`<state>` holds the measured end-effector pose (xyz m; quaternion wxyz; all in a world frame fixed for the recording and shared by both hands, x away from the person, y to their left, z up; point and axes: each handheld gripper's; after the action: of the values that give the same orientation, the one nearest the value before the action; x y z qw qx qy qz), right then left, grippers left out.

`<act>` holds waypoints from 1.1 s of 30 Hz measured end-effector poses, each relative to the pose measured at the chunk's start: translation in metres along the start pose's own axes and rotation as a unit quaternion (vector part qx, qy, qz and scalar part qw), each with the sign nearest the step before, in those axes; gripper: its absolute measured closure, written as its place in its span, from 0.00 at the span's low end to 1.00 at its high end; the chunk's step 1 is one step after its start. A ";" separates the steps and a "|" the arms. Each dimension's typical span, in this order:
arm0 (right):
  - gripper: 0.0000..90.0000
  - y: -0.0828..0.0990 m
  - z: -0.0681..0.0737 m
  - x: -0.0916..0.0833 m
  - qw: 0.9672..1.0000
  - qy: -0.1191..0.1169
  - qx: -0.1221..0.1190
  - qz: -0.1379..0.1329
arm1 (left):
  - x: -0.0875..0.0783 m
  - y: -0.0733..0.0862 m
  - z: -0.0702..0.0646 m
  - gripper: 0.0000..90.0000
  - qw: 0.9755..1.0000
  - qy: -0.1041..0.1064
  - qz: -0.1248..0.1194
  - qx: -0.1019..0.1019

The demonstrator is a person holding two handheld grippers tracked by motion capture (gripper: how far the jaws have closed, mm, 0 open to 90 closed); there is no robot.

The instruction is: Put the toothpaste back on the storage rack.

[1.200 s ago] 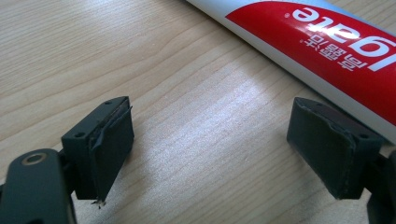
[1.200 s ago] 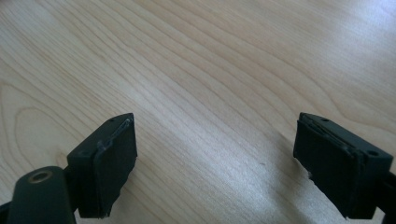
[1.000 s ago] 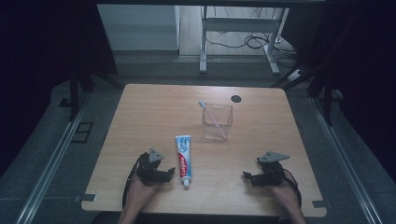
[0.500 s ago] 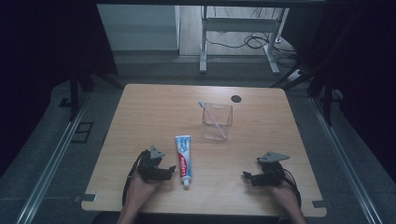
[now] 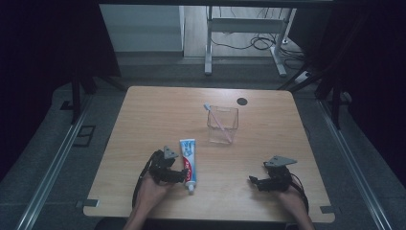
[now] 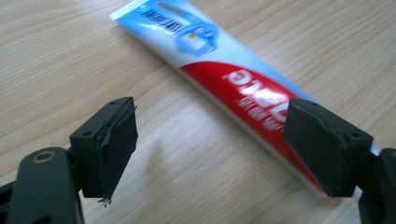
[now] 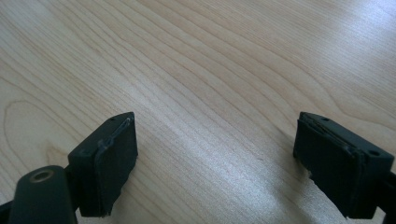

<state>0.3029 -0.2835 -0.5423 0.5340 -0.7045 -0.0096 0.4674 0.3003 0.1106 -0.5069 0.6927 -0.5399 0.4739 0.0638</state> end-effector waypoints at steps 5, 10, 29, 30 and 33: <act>0.15 0.000 0.000 0.000 1.000 0.001 0.000 0.000 | 0.001 -0.006 -0.005 0.20 1.000 0.011 0.002 -0.007; 0.15 0.000 0.000 0.000 1.000 0.000 0.000 0.000 | 0.009 -0.013 -0.012 0.20 1.000 0.020 0.013 -0.007; 0.15 0.000 0.000 0.000 1.000 0.000 0.000 0.000 | 0.024 -0.016 -0.008 0.30 0.995 -0.005 0.098 0.031; 0.15 0.000 0.000 0.000 1.000 0.000 0.000 0.000 | 0.023 -0.016 -0.006 0.31 0.994 -0.008 0.101 0.036; 0.15 0.000 0.000 0.000 1.000 0.000 0.000 0.000 | 0.022 -0.018 -0.003 0.31 0.993 -0.005 0.106 0.045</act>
<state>0.3029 -0.2835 -0.5423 0.5341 -0.7046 -0.0094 0.4672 0.3216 0.0911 -0.5106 0.7082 -0.4549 0.5269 0.1182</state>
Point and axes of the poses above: each handheld gripper's, and its own axes: x roughly forward along the jaws, y roughly out of its underside, z roughly to its left, and after that the axes turned 3 degrees about -z, right-handed
